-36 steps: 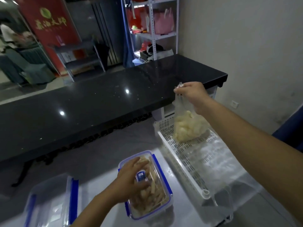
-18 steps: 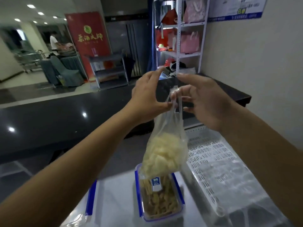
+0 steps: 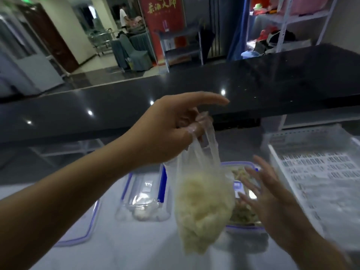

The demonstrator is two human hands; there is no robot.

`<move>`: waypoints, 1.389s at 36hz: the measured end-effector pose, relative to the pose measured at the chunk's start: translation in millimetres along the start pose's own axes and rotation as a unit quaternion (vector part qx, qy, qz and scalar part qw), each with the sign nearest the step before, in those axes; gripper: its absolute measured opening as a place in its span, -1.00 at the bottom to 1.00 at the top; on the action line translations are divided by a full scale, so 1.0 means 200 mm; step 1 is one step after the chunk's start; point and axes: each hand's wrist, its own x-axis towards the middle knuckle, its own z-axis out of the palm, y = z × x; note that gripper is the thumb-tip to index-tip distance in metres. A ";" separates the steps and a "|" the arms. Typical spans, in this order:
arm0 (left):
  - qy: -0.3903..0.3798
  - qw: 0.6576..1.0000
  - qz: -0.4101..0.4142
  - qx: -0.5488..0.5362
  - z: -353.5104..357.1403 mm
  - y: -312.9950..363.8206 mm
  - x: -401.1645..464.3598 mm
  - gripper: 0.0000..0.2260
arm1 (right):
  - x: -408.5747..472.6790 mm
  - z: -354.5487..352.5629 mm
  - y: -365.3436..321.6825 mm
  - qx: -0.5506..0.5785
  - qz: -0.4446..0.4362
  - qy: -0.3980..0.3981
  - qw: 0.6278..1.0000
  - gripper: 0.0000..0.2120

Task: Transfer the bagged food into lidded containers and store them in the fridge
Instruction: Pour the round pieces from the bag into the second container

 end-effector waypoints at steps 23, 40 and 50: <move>-0.197 0.975 -0.016 -0.105 -0.81 -0.48 -0.22 -0.79 | 0.07 0.48 0.73 0.214 0.176 -0.179 0.944 -0.44; -0.012 0.996 -0.039 -0.075 -0.42 -1.47 -0.60 -0.68 | 0.02 0.52 0.77 0.006 0.103 0.107 0.989 -0.49; 0.002 0.987 -0.140 -0.081 -0.15 -1.81 -0.73 -0.82 | 0.04 0.63 0.81 -0.146 0.083 0.245 0.955 -0.47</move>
